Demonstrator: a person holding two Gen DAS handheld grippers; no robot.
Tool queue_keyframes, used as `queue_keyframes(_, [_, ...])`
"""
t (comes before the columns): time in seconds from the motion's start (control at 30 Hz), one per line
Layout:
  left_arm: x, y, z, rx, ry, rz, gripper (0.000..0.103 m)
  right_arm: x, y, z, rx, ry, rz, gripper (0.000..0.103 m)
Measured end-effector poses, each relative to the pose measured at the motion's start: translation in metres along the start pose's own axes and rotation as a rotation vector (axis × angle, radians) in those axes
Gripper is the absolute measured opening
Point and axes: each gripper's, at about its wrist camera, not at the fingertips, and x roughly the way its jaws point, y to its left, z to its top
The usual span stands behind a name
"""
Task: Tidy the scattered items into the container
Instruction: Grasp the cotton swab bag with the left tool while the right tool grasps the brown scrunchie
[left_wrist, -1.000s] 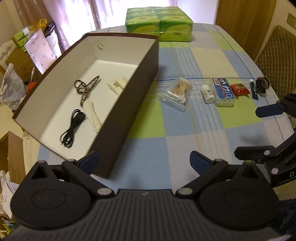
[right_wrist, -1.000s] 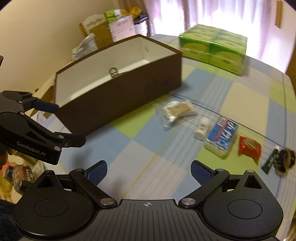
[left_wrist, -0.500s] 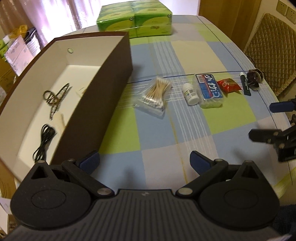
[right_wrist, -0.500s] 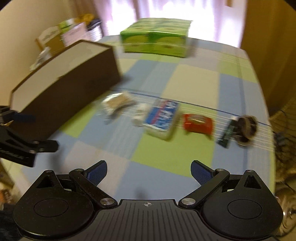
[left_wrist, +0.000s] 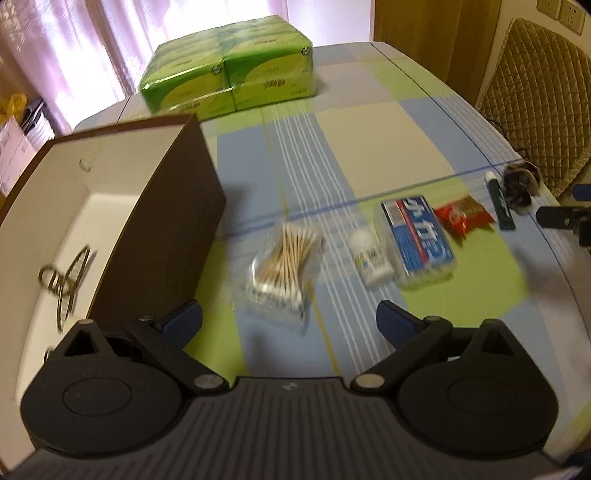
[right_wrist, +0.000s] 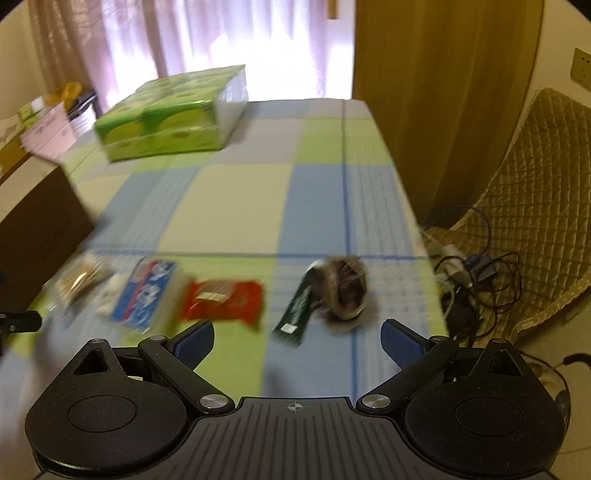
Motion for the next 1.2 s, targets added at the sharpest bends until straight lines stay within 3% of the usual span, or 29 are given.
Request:
queue_keyframes(0.4, [0.063,-0.005,0.035,0.094,0.02,0.063,0.081,0.042,-0.029,0.023,-0.021,0.006,-0.031,0.101])
queue_keyframes(0.47, [0.069,-0.004,0.037,0.093,0.026,0.058,0.076,0.048,-0.031,0.025,-0.026,0.014,-0.017,0.075])
queue_keyframes(0.57, [0.079,-0.003,0.037,0.094,0.046,0.05,0.068,0.058,-0.034,0.026,-0.017,0.029,-0.005,0.074])
queue_keyframes(0.6, [0.081,-0.003,0.035,0.094,0.049,0.043,0.064,0.059,-0.033,0.024,-0.021,0.028,-0.001,0.068])
queue_keyframes(0.63, [0.083,-0.003,0.034,0.094,0.057,0.03,0.053,0.061,-0.033,0.023,-0.021,0.039,0.009,0.047])
queue_keyframes(0.67, [0.086,-0.002,0.031,0.086,0.068,0.014,0.043,0.064,-0.034,0.022,-0.013,0.057,0.015,0.035])
queue_keyframes(0.73, [0.084,0.003,0.028,0.051,0.057,-0.027,0.032,0.063,-0.035,0.018,0.001,0.064,0.013,0.028])
queue_keyframes(0.77, [0.083,0.004,0.027,0.04,0.058,-0.039,0.024,0.06,-0.035,0.017,0.005,0.062,0.016,0.027])
queue_keyframes(0.8, [0.081,0.005,0.025,0.033,0.062,-0.041,0.023,0.058,-0.035,0.015,0.013,0.063,0.018,0.027])
queue_keyframes(1.0, [0.062,0.004,0.002,0.005,0.093,-0.074,0.021,0.032,-0.032,0.009,0.045,0.082,0.046,0.024])
queue_keyframes(1.2, [0.021,0.007,-0.026,-0.04,0.09,-0.12,0.021,0.001,-0.006,0.004,0.018,0.096,0.159,0.024])
